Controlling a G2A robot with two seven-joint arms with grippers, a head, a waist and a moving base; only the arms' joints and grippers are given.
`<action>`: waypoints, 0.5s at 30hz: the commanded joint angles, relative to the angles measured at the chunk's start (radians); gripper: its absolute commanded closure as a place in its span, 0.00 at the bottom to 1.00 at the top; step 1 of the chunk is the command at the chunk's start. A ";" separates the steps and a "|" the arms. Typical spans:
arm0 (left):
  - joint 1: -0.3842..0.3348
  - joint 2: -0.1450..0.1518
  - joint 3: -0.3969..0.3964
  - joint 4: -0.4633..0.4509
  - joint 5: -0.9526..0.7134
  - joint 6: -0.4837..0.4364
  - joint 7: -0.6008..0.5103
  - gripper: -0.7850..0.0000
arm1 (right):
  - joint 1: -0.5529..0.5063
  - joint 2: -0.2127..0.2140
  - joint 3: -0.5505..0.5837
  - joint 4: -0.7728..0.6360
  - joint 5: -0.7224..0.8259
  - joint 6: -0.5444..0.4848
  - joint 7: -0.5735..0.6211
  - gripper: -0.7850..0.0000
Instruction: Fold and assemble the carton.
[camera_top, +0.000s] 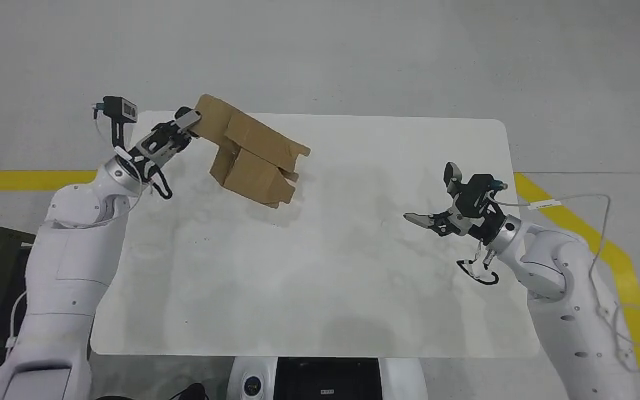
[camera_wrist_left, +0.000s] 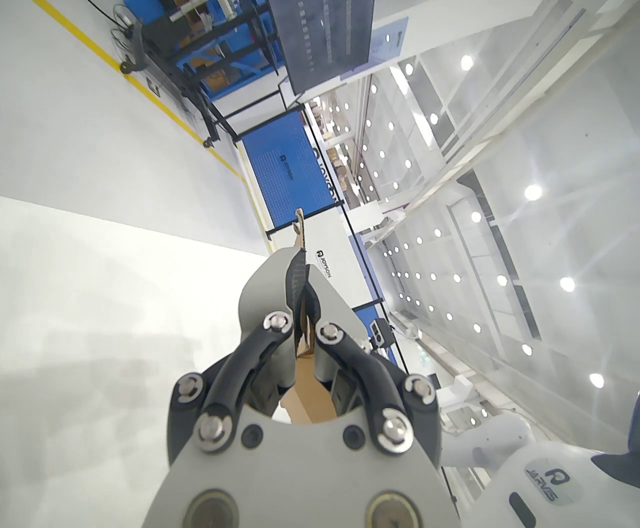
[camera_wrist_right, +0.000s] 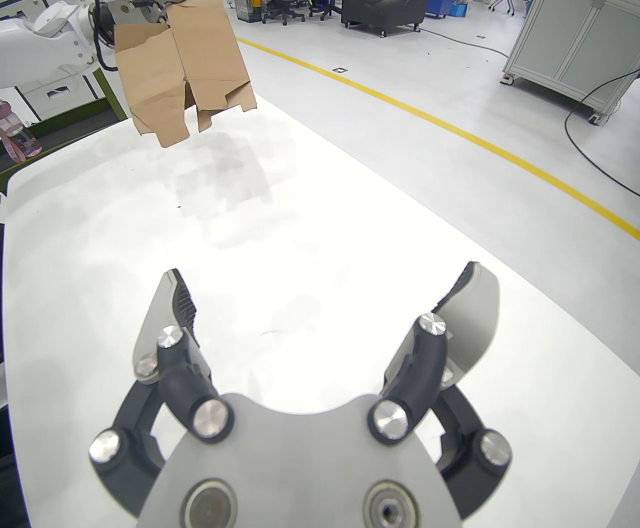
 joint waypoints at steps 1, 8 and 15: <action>-0.021 -0.005 0.032 0.000 0.041 -0.033 -0.025 1.00 | 0.000 0.000 0.000 0.000 0.000 0.000 0.000 0.00; -0.064 -0.033 0.127 -0.003 -0.004 -0.054 -0.057 1.00 | 0.000 0.000 0.000 0.000 0.000 0.000 0.000 0.00; -0.075 -0.051 0.196 -0.035 0.006 -0.110 -0.114 1.00 | 0.000 0.000 0.000 0.000 0.000 0.000 0.000 0.00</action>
